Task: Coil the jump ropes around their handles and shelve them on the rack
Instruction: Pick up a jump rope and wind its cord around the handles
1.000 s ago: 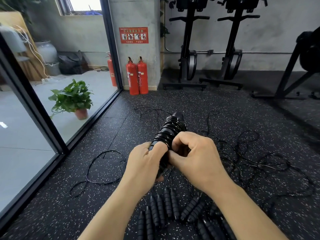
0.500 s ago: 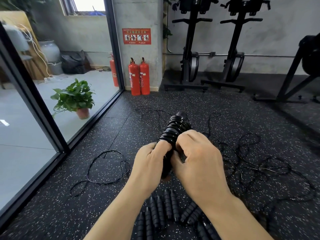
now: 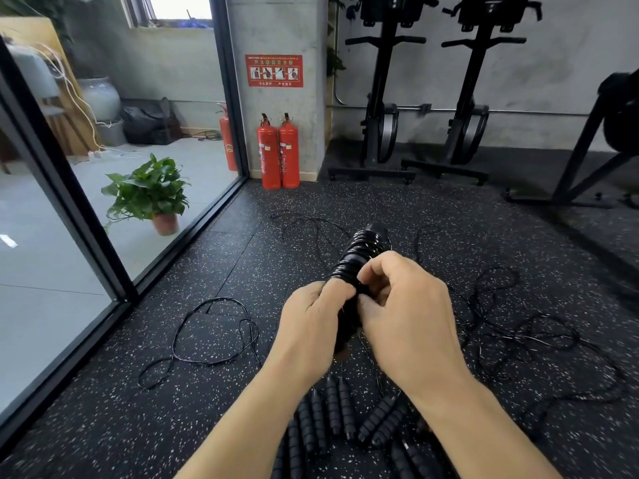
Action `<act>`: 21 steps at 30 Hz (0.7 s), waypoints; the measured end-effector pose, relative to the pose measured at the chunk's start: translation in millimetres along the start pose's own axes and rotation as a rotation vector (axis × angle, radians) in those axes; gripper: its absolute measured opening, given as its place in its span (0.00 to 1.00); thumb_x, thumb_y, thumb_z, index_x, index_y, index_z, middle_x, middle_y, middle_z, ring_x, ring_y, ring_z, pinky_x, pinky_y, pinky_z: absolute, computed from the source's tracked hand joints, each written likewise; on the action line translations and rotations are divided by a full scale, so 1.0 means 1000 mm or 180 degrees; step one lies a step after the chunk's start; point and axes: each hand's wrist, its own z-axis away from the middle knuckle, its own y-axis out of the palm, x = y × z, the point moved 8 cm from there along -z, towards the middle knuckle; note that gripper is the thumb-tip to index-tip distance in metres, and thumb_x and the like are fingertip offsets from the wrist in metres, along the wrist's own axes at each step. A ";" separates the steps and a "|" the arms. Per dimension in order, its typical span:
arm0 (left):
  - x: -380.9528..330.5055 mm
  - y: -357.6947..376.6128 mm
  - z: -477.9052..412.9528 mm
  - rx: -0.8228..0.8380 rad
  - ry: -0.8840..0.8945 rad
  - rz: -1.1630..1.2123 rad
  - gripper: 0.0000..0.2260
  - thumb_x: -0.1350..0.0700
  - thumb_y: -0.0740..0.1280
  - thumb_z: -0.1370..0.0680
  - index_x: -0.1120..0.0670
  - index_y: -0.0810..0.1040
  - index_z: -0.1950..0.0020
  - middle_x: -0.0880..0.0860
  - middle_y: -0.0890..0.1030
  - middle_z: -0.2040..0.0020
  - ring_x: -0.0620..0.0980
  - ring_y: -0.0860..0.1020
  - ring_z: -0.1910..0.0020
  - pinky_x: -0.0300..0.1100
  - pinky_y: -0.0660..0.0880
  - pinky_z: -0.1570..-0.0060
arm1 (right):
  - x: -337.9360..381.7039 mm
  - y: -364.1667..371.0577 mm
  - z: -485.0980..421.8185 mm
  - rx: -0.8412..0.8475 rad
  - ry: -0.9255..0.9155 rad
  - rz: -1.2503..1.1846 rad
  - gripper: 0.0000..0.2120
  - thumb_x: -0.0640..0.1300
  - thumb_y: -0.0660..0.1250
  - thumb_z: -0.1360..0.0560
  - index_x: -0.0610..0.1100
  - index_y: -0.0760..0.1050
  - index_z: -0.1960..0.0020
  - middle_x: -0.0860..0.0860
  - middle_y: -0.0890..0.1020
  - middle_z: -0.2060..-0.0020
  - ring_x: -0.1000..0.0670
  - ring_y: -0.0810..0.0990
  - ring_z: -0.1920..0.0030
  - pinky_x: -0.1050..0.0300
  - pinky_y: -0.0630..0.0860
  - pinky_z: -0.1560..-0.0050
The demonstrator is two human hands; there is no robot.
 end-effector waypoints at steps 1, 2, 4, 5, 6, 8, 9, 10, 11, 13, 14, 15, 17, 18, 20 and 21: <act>0.001 0.000 0.000 0.0020 0.0000 0.0037 0.15 0.46 0.63 0.36 0.57 0.75 0.62 0.53 0.70 0.71 0.50 0.67 0.70 0.46 0.65 0.69 | -0.001 0.000 0.000 0.0023 0.0050 -0.0023 0.10 0.37 0.71 0.31 0.50 0.75 0.57 0.58 0.78 0.60 0.55 0.77 0.60 0.53 0.76 0.55; 0.001 0.001 0.000 0.0049 -0.0005 0.0045 0.15 0.46 0.63 0.36 0.57 0.75 0.62 0.53 0.70 0.70 0.50 0.67 0.70 0.47 0.65 0.69 | -0.002 0.001 -0.001 0.0057 0.0117 -0.0058 0.10 0.37 0.71 0.32 0.50 0.75 0.57 0.58 0.78 0.60 0.55 0.77 0.60 0.53 0.76 0.55; 0.004 0.001 0.001 0.0103 -0.0044 -0.0005 0.14 0.47 0.62 0.35 0.57 0.74 0.61 0.53 0.69 0.70 0.50 0.67 0.70 0.46 0.65 0.69 | -0.007 0.001 -0.003 0.0151 0.0285 -0.0189 0.11 0.36 0.72 0.33 0.51 0.76 0.58 0.57 0.79 0.62 0.54 0.78 0.62 0.51 0.78 0.55; 0.004 0.002 0.001 0.0117 -0.0057 -0.0022 0.13 0.47 0.62 0.34 0.57 0.74 0.61 0.53 0.69 0.70 0.50 0.67 0.69 0.45 0.64 0.69 | -0.010 0.001 -0.004 0.0209 0.0371 -0.0299 0.11 0.35 0.72 0.33 0.50 0.76 0.59 0.56 0.80 0.64 0.55 0.77 0.63 0.50 0.78 0.55; 0.005 0.002 0.001 0.0135 -0.0069 -0.0012 0.12 0.48 0.62 0.34 0.57 0.74 0.61 0.53 0.69 0.70 0.50 0.67 0.69 0.44 0.65 0.70 | -0.012 0.001 -0.003 0.0270 0.0446 -0.0439 0.11 0.35 0.73 0.34 0.50 0.77 0.59 0.55 0.80 0.65 0.55 0.77 0.65 0.50 0.79 0.56; 0.005 0.004 0.001 0.0192 -0.0093 0.0034 0.13 0.48 0.61 0.33 0.58 0.75 0.61 0.54 0.70 0.70 0.51 0.68 0.69 0.42 0.65 0.72 | -0.013 0.000 -0.001 0.0390 0.0522 -0.0731 0.10 0.38 0.75 0.34 0.50 0.78 0.59 0.55 0.81 0.66 0.57 0.76 0.67 0.53 0.79 0.59; 0.005 0.004 0.001 0.0205 -0.0100 0.0048 0.14 0.48 0.61 0.33 0.59 0.76 0.61 0.55 0.70 0.70 0.51 0.68 0.69 0.42 0.65 0.72 | -0.012 -0.001 0.001 0.0438 0.0519 -0.0815 0.09 0.42 0.76 0.34 0.50 0.78 0.58 0.55 0.81 0.66 0.58 0.76 0.68 0.57 0.79 0.60; 0.005 0.004 0.001 0.0199 -0.0103 0.0062 0.15 0.48 0.61 0.33 0.60 0.75 0.62 0.55 0.70 0.70 0.51 0.68 0.69 0.42 0.65 0.72 | -0.010 -0.001 0.003 0.0470 0.0497 -0.0833 0.11 0.45 0.78 0.35 0.51 0.78 0.57 0.56 0.80 0.65 0.59 0.75 0.68 0.61 0.77 0.62; 0.005 0.005 0.001 0.0189 -0.0099 0.0068 0.16 0.48 0.61 0.32 0.62 0.74 0.63 0.56 0.69 0.70 0.52 0.67 0.69 0.43 0.65 0.71 | -0.010 -0.002 0.004 0.0480 0.0480 -0.0799 0.12 0.48 0.78 0.36 0.51 0.78 0.56 0.56 0.80 0.64 0.60 0.75 0.68 0.64 0.75 0.63; 0.004 0.006 0.001 0.0169 -0.0060 0.0014 0.21 0.47 0.61 0.32 0.67 0.71 0.63 0.56 0.68 0.69 0.52 0.66 0.68 0.47 0.64 0.69 | -0.010 -0.003 0.005 0.0438 0.0506 -0.0665 0.13 0.49 0.79 0.36 0.52 0.77 0.56 0.57 0.79 0.64 0.60 0.75 0.67 0.66 0.73 0.64; 0.003 0.007 0.002 0.0145 -0.0050 -0.0007 0.22 0.46 0.60 0.32 0.68 0.71 0.63 0.56 0.67 0.68 0.51 0.65 0.68 0.48 0.64 0.67 | -0.012 -0.004 0.005 0.0404 0.0548 -0.0625 0.13 0.48 0.79 0.36 0.52 0.77 0.56 0.57 0.79 0.65 0.60 0.76 0.67 0.66 0.73 0.64; 0.003 0.008 0.002 0.0110 -0.0043 -0.0006 0.22 0.46 0.60 0.32 0.68 0.70 0.63 0.56 0.67 0.68 0.51 0.65 0.68 0.48 0.63 0.67 | -0.013 -0.005 0.005 0.0361 0.0598 -0.0597 0.12 0.48 0.79 0.36 0.51 0.77 0.57 0.57 0.80 0.65 0.60 0.76 0.67 0.64 0.74 0.63; 0.000 0.009 0.004 0.0043 0.0017 0.0023 0.21 0.47 0.59 0.32 0.67 0.67 0.64 0.56 0.66 0.68 0.52 0.64 0.68 0.46 0.63 0.69 | -0.015 -0.007 0.005 0.0284 0.0673 -0.0505 0.12 0.47 0.77 0.37 0.51 0.77 0.58 0.57 0.81 0.64 0.59 0.78 0.64 0.59 0.78 0.58; -0.001 0.009 0.004 0.0001 0.0074 -0.0012 0.20 0.47 0.59 0.32 0.66 0.66 0.64 0.56 0.65 0.68 0.52 0.64 0.68 0.46 0.62 0.69 | -0.015 -0.007 0.005 0.0263 0.0694 -0.0433 0.11 0.48 0.76 0.37 0.51 0.77 0.58 0.57 0.81 0.63 0.59 0.79 0.63 0.58 0.78 0.57; -0.001 0.010 0.004 -0.0100 0.0197 -0.0104 0.19 0.45 0.60 0.33 0.62 0.63 0.66 0.55 0.66 0.68 0.52 0.65 0.67 0.50 0.63 0.67 | -0.014 -0.007 0.004 0.0266 0.0703 -0.0267 0.11 0.51 0.75 0.38 0.51 0.76 0.59 0.56 0.81 0.62 0.58 0.79 0.62 0.58 0.77 0.57; -0.001 0.009 0.004 -0.0165 0.0232 -0.0111 0.19 0.44 0.60 0.34 0.60 0.63 0.66 0.54 0.66 0.68 0.52 0.66 0.67 0.52 0.63 0.66 | -0.014 -0.007 0.004 0.0275 0.0694 -0.0208 0.11 0.52 0.74 0.39 0.51 0.75 0.60 0.56 0.81 0.62 0.58 0.78 0.62 0.58 0.76 0.58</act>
